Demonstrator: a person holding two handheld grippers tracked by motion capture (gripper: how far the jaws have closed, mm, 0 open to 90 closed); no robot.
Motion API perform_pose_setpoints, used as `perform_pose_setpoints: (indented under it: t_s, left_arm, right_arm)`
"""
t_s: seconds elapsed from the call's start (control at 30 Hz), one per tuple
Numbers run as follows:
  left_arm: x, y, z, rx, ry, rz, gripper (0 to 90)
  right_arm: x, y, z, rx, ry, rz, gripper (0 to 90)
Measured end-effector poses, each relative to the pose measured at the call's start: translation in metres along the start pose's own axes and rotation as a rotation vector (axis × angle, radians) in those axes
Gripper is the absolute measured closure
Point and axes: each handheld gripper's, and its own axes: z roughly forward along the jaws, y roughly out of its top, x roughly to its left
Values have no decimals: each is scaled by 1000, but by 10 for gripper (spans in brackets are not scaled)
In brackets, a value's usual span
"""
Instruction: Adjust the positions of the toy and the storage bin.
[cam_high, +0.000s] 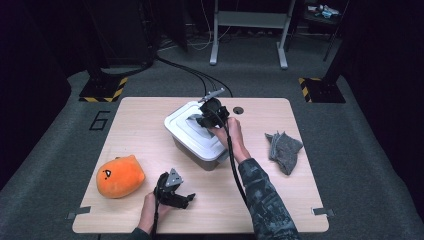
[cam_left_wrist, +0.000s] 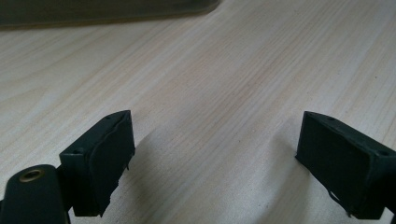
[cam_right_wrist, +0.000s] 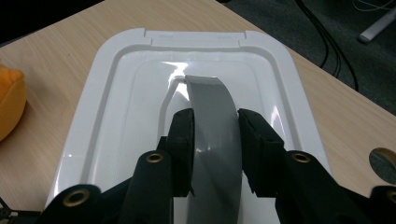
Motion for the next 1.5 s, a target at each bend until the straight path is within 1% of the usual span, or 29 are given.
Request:
perform_pose_setpoints:
  t_s: [0.07, 0.17, 0.23, 0.27, 0.3, 0.33, 0.37, 0.4, 0.43, 0.47, 0.5, 0.53, 0.57, 0.63, 0.67, 0.7, 0.73, 0.8, 0.83, 0.9, 0.97, 1.0, 1.1, 1.13, 1.27, 1.37, 1.4, 1.43, 1.5]
  left_arm:
    - [0, 0, 0, 0, 1, 0, 110]
    - [0, 0, 0, -2, 4, -5, 110]
    - [1, -1, 0, -13, 7, -5, 110]
    - [1, -1, -1, -5, 7, -5, 110]
    - [1, -1, -1, -3, 6, -8, 110]
    - [1, -1, -1, 1, 6, -10, 110]
    - [1, -2, -2, -3, 7, -9, 110]
    - [1, -2, -2, 1, 7, -13, 110]
    - [2, -3, -2, -6, 6, -13, 110]
    - [2, -3, -3, -4, 7, -13, 111]
    - [2, -4, -3, -2, 5, -14, 111]
    - [2, -4, -3, -3, 7, -15, 111]
    - [2, -4, -3, -3, 7, -14, 111]
    - [2, -4, -3, -3, 5, -16, 111]
    - [2, -4, -4, -2, 5, -15, 111]
    - [2, -4, -3, -3, 5, -15, 111]
    - [2, -4, -3, -3, 5, -16, 111]
    - [2, -4, -3, -3, 6, -16, 111]
    - [2, -4, -3, -3, 3, -18, 111]
    - [2, -4, -3, -3, 4, -16, 111]
    - [2, -4, -3, -3, 3, -19, 111]
    - [2, -4, -3, -4, 2, -18, 111]
    - [2, -4, -3, -3, 3, -18, 111]
    - [2, -4, -3, -2, 3, -16, 111]
    - [2, -4, -3, -3, 2, -18, 111]
    - [2, -4, -3, -4, 3, -18, 111]
    - [2, -4, -3, -3, 3, -18, 111]
    - [2, -4, -3, -3, 3, -18, 111]
    - [2, -4, -3, -4, 3, -18, 111]
  right_arm:
    - [4, 1, 1, -6, -20, 12, 666]
    - [12, 1, 2, -12, -46, 60, 666]
    - [17, 2, 2, -13, -67, 68, 666]
    - [19, 2, 2, -10, -70, 81, 666]
    - [20, 2, 2, -11, -76, 71, 665]
    - [22, 2, 3, -11, -82, 85, 664]
    - [22, 2, 2, 1, -79, 71, 662]
    - [22, 2, 1, 4, -69, 72, 656]
    - [19, 2, 2, -11, -53, 74, 630]
    - [16, 2, 2, -21, -21, 56, 621]
    - [14, 2, 1, -9, -22, 49, 587]
    - [10, 1, 1, -15, -10, 30, 563]
    - [7, 1, 0, -17, 39, 15, 562]
    - [4, -1, 0, -8, 31, 1, 537]
    - [3, -2, -1, -11, 62, 5, 533]
    - [1, -2, -1, -10, 72, -5, 521]
    - [1, -3, 0, -9, 60, -2, 502]
    - [0, -3, 1, -17, 87, -7, 487]
    - [1, -4, 2, -10, 88, -4, 473]
    - [3, -4, 5, -6, 92, -8, 486]
    - [4, -5, 8, -4, 77, -1, 580]
    - [4, -5, 9, -8, 76, -9, 610]
    - [4, -8, 9, -20, 70, 45, 632]
    - [4, -8, 9, -27, 69, 53, 638]
    - [9, -8, 9, -24, 24, 110, 659]
    - [14, -7, 9, -23, 5, 144, 665]
    - [15, -7, 9, -28, -3, 144, 665]
    - [18, -7, 9, -28, -9, 169, 666]
    - [20, -6, 10, -29, -16, 170, 666]
